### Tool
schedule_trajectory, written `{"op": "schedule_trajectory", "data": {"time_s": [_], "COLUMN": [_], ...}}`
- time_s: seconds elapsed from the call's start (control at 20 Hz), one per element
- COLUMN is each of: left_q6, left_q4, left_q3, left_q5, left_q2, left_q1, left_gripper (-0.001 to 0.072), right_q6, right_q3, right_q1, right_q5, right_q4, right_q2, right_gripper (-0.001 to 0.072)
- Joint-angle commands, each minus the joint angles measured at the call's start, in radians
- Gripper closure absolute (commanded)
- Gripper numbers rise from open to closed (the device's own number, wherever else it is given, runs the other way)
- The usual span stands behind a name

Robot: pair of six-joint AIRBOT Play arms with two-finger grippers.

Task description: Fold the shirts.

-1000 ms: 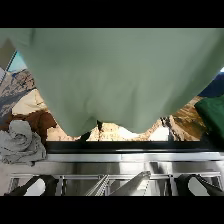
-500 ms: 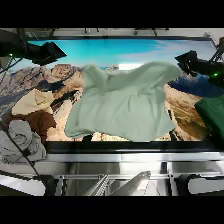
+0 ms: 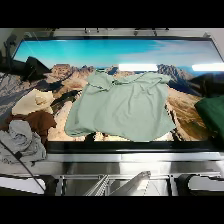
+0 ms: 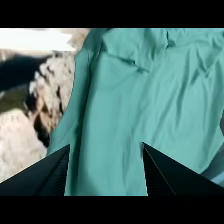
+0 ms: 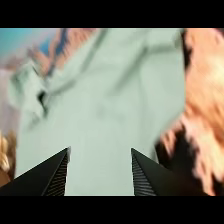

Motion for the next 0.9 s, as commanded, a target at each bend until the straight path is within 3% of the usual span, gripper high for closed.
{"op": "schedule_trajectory", "data": {"time_s": [0.0, 0.05, 0.3, 0.45, 0.5, 0.55, 0.65, 0.7, 0.75, 0.85], "left_q6": [0.074, 0.095, 0.129, 0.131, 0.131, 0.134, 0.135, 0.135, 0.135, 0.135], "left_q4": [-0.006, -0.006, -0.005, -0.004, 0.003, 0.003, 0.009, 0.022, 0.029, 0.028], "left_q3": [-0.291, -0.379, -0.695, -0.795, -0.819, -0.845, -0.883, -0.895, -0.908, -0.932], "left_q5": [0.042, 0.019, -0.036, -0.112, -0.134, -0.152, -0.176, -0.177, -0.175, -0.177], "left_q2": [0.151, 0.198, 0.378, 0.454, 0.472, 0.485, 0.485, 0.472, 0.45, 0.393], "left_q1": [0.053, 0.064, 0.13, 0.163, 0.172, 0.181, 0.185, 0.182, 0.182, 0.182], "left_gripper": [0.0231, 0.023, 0.023, 0.0231, 0.0231, 0.023, 0.023, 0.023, 0.023, 0.023], "right_q6": [0.059, 0.07, -0.06, -0.124, -0.126, -0.125, -0.115, -0.114, -0.114, -0.114], "right_q3": [-0.249, -0.314, -0.496, -0.507, -0.507, -0.507, -0.507, -0.507, -0.507, -0.507], "right_q1": [-0.046, -0.048, -0.047, -0.044, -0.035, -0.019, 0.029, 0.064, 0.102, 0.18], "right_q5": [-0.017, -0.058, -0.098, -0.062, -0.044, -0.035, -0.031, -0.03, -0.032, -0.037], "right_q4": [-0.249, -0.292, -0.31, -0.233, -0.224, -0.224, -0.223, -0.215, -0.204, -0.161], "right_q2": [0.119, 0.132, 0.081, 0.048, 0.04, 0.034, 0.019, 0.011, 0.003, -0.005], "right_gripper": [0.0139, 0.0069, 0.007, 0.0074, 0.0116, 0.0225, 0.0314, 0.0412, 0.044, 0.0607]}}
